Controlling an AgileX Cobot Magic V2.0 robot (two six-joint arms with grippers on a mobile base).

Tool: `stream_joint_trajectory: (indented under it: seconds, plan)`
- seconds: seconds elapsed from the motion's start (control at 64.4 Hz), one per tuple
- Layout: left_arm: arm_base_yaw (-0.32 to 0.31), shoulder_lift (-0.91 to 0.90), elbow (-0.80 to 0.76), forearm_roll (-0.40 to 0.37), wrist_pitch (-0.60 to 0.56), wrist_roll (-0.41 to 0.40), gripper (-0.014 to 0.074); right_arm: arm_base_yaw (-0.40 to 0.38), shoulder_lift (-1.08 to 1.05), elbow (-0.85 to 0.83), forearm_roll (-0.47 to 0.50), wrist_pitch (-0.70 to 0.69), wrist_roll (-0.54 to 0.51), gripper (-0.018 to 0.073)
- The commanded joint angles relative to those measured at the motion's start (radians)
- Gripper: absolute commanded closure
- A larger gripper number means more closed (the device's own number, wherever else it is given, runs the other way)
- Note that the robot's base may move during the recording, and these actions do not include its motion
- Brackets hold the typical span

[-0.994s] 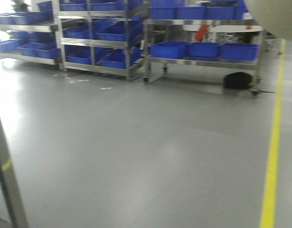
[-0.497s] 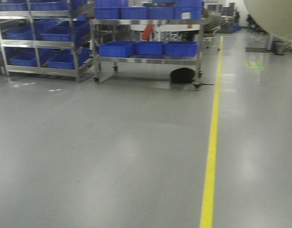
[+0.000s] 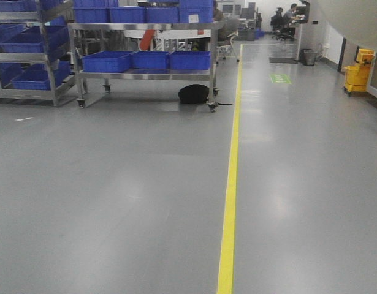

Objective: Move white bin to right shelf second layer
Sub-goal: 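Drive the base away from the table holding the bin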

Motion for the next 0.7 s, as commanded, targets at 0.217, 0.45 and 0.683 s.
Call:
stream_joint_trajectory:
  seconds: [0.217,0.45,0.683]
  plan:
    - [-0.003,-0.014,0.037,-0.006,-0.085,-0.003,0.0512,-0.005,0.003,-0.032,0.001,-0.106,-0.003,0.0510]
    - [-0.003,-0.014,0.037,-0.006,-0.085,-0.003,0.0512,-0.005,0.003,-0.032,0.001,-0.107,-0.003,0.0510]
    - [-0.003,-0.014,0.037,-0.006,-0.085,-0.003,0.0512,-0.005,0.003,-0.032,0.001,-0.107,-0.003,0.0510]
